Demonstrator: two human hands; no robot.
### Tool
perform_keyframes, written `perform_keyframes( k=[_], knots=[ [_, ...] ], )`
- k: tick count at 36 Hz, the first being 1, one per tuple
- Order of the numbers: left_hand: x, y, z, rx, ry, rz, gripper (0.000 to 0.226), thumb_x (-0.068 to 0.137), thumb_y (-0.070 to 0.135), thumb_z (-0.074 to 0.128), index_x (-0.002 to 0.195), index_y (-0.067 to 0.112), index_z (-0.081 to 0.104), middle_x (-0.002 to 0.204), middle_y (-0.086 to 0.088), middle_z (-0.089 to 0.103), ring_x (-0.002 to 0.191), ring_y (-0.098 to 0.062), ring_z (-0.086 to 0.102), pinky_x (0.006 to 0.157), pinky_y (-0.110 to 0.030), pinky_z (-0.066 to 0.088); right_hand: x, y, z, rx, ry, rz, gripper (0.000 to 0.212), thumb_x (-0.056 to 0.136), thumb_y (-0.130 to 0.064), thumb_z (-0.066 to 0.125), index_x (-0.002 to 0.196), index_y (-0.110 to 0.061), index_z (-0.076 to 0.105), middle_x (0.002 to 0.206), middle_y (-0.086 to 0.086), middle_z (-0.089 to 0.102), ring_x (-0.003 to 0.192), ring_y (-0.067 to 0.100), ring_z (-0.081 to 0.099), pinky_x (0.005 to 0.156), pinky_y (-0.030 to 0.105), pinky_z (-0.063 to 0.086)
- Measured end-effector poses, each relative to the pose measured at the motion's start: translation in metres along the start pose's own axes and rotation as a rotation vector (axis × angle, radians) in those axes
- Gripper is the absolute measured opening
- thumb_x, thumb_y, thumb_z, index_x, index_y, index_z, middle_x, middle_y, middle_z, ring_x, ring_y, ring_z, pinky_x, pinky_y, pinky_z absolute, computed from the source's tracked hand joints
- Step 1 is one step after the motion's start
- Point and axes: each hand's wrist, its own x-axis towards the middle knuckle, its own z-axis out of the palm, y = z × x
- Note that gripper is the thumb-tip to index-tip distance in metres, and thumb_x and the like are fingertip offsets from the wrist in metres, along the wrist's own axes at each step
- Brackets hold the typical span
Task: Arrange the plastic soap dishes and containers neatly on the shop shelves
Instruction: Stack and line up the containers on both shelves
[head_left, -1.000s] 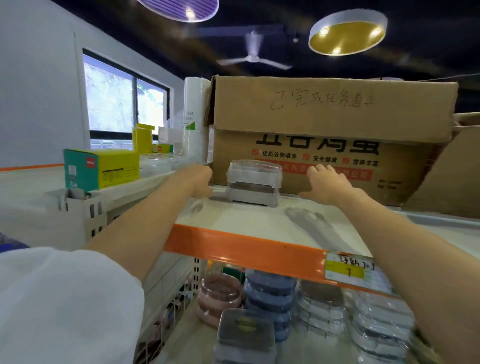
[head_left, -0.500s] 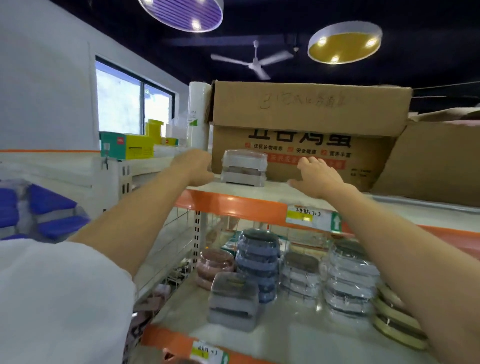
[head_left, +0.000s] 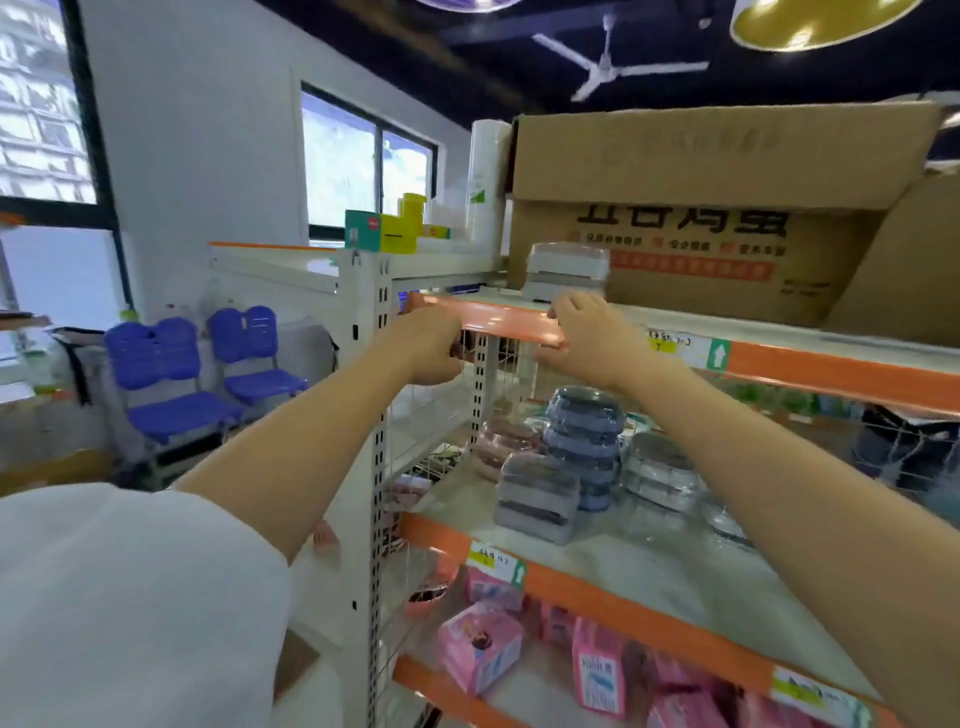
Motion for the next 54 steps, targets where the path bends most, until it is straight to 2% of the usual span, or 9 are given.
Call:
perform_keyframes(
  k=[8, 17, 20, 23, 26, 36, 44, 51, 54],
  knots=[
    [-0.031, 0.005, 0.039, 0.075, -0.201, 0.022, 0.041, 0.090, 0.030, 0.056, 0.126, 0.011, 0.051, 0.126, -0.009, 0.052, 0.113, -0.027, 0.052, 0.091, -0.037, 0.046, -0.043, 0.003, 0.044, 0.020, -0.187, 0.041, 0.063, 0.094, -0.043, 0.054, 0.139, -0.003, 0.036, 0.143, 0.014, 0.039, 0.132, 0.029, 0.037, 0.103, 0.042, 0.036],
    [-0.035, 0.038, 0.101, 0.035, -0.352, 0.065, 0.043, 0.089, 0.026, 0.055, 0.130, 0.013, 0.049, 0.118, -0.008, 0.057, 0.100, -0.023, 0.056, 0.079, -0.032, 0.047, -0.083, 0.050, 0.113, 0.103, -0.375, 0.224, 0.059, 0.093, -0.047, 0.056, 0.134, -0.008, 0.040, 0.140, 0.013, 0.042, 0.125, 0.030, 0.044, 0.096, 0.038, 0.042],
    [-0.033, 0.049, 0.120, 0.019, -0.363, 0.082, 0.043, 0.092, 0.025, 0.053, 0.133, 0.015, 0.047, 0.130, -0.008, 0.052, 0.113, -0.025, 0.053, 0.087, -0.033, 0.044, -0.092, 0.061, 0.132, 0.123, -0.406, 0.284, 0.072, 0.093, -0.048, 0.054, 0.147, -0.009, 0.027, 0.156, 0.012, 0.023, 0.142, 0.029, 0.024, 0.109, 0.039, 0.033],
    [-0.030, 0.055, 0.140, 0.022, -0.387, 0.110, 0.048, 0.093, 0.030, 0.053, 0.138, 0.017, 0.043, 0.139, -0.008, 0.047, 0.124, -0.027, 0.049, 0.097, -0.036, 0.042, -0.097, 0.069, 0.150, 0.140, -0.406, 0.338, 0.074, 0.090, -0.050, 0.056, 0.147, -0.011, 0.027, 0.156, 0.011, 0.023, 0.141, 0.030, 0.026, 0.109, 0.039, 0.033],
    [-0.025, 0.054, 0.162, -0.020, -0.454, 0.128, 0.050, 0.092, 0.030, 0.053, 0.138, 0.014, 0.042, 0.138, -0.010, 0.048, 0.123, -0.029, 0.050, 0.095, -0.036, 0.044, -0.098, 0.072, 0.168, 0.179, -0.426, 0.430, 0.073, 0.088, -0.050, 0.058, 0.145, -0.013, 0.031, 0.151, 0.010, 0.031, 0.134, 0.029, 0.035, 0.104, 0.040, 0.039],
    [0.007, 0.037, 0.221, -0.163, -0.543, 0.111, 0.055, 0.089, 0.035, 0.057, 0.139, 0.015, 0.044, 0.142, -0.006, 0.047, 0.126, -0.026, 0.049, 0.102, -0.038, 0.044, -0.076, 0.075, 0.227, 0.375, -0.439, 0.522, 0.077, 0.081, -0.046, 0.071, 0.138, -0.006, 0.039, 0.146, 0.012, 0.035, 0.134, 0.026, 0.033, 0.107, 0.035, 0.034],
    [0.035, 0.018, 0.258, -0.266, -0.565, 0.058, 0.059, 0.084, 0.038, 0.065, 0.134, 0.012, 0.048, 0.136, -0.007, 0.053, 0.121, -0.024, 0.054, 0.098, -0.035, 0.046, -0.045, 0.079, 0.260, 0.615, -0.401, 0.550, 0.111, 0.071, -0.043, 0.082, 0.153, -0.013, 0.013, 0.157, 0.004, 0.017, 0.143, 0.021, 0.020, 0.115, 0.035, 0.025],
    [0.050, 0.008, 0.279, -0.332, -0.577, 0.057, 0.070, 0.082, 0.047, 0.068, 0.137, 0.010, 0.045, 0.139, -0.007, 0.050, 0.123, -0.023, 0.051, 0.100, -0.032, 0.044, -0.019, 0.087, 0.280, 0.653, -0.456, 0.617, 0.106, 0.074, -0.034, 0.082, 0.151, -0.010, 0.013, 0.157, 0.010, 0.017, 0.144, 0.023, 0.020, 0.112, 0.031, 0.024],
    [0.054, 0.008, 0.284, -0.352, -0.599, 0.049, 0.065, 0.082, 0.045, 0.069, 0.133, 0.010, 0.049, 0.135, -0.006, 0.053, 0.119, -0.022, 0.054, 0.095, -0.031, 0.046, -0.017, 0.086, 0.287, 0.644, -0.451, 0.604, 0.115, 0.070, -0.036, 0.085, 0.153, -0.014, 0.008, 0.159, 0.008, 0.011, 0.145, 0.024, 0.016, 0.114, 0.034, 0.021]
  ],
)
